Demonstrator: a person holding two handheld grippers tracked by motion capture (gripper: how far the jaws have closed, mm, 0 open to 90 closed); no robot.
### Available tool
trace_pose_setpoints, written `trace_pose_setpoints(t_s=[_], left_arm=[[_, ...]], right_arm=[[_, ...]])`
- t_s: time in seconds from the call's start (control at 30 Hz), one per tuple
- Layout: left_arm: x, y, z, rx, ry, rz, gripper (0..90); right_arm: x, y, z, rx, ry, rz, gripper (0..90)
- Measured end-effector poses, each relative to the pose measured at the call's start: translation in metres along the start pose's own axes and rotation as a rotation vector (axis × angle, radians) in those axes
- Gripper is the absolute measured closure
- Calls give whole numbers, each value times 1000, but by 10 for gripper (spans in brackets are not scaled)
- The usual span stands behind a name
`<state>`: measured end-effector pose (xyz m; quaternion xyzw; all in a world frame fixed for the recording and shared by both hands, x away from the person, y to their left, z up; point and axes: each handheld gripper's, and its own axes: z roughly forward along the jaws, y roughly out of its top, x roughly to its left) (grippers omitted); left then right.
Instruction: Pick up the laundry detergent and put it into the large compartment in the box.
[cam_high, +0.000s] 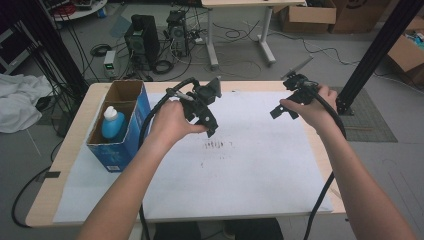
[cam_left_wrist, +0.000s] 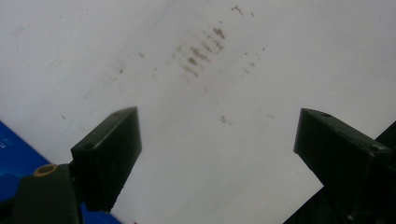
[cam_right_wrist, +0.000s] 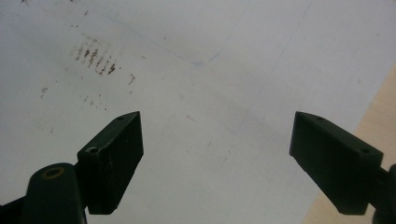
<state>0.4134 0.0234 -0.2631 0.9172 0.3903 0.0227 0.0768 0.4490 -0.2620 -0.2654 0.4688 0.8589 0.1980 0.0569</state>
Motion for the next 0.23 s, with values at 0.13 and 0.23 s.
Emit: trace_pose_setpoints(t_s=[0.13, 0.23], left_arm=[[-1, 0, 0, 2, 3, -1, 158], [-2, 0, 0, 4, 5, -4, 157]], right_arm=[[0, -2, -1, -1, 1, 0, 174], [-1, -3, -2, -1, -2, 2, 175]])
